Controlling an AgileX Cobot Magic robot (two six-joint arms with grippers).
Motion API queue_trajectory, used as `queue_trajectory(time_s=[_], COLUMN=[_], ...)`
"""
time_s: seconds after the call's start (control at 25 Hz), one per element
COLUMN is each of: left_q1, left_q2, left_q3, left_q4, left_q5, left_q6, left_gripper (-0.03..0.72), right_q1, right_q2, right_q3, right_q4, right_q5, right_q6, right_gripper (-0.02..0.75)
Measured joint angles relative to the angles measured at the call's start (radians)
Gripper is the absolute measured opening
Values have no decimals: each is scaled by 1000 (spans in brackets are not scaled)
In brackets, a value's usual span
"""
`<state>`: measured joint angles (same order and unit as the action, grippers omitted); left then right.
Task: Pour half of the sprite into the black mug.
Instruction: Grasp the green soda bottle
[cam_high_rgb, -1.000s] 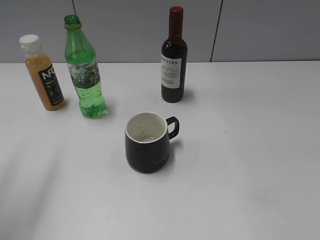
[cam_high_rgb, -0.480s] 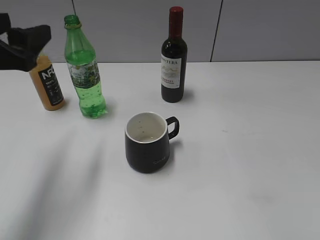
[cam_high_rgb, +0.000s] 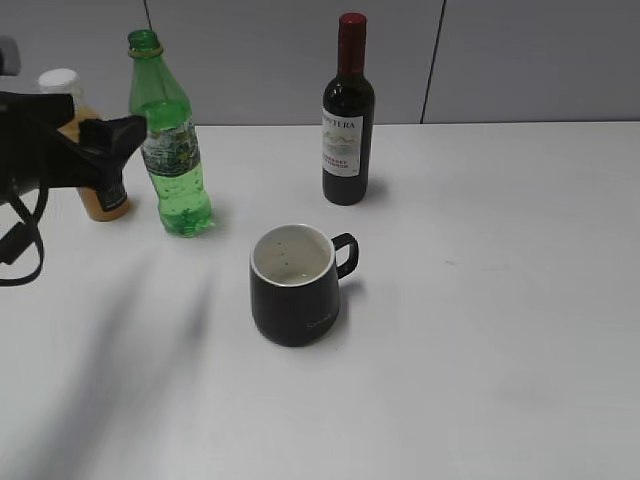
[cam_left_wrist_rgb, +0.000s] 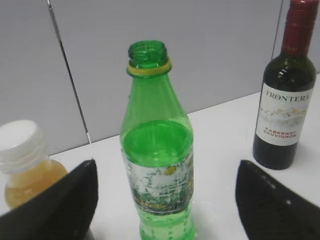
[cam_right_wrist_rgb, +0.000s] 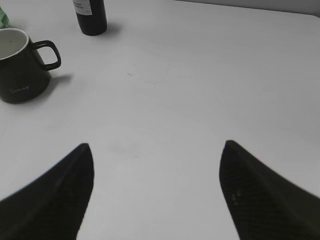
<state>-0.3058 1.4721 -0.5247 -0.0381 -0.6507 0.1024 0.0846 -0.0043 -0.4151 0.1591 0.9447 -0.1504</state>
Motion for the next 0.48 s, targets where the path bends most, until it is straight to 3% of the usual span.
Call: queue_trajectory(time_s=[0.48], left_q1=[0], left_q2=[249], left_q3=[-19], left_q4=[3], left_q5=[-215], left_q6=[-38], left_gripper=[659], right_q1=[0], right_q2=[0], right_q3=[0], right_q4=[0], right_q5=[0], right_q6=[0], right_gripper=[592])
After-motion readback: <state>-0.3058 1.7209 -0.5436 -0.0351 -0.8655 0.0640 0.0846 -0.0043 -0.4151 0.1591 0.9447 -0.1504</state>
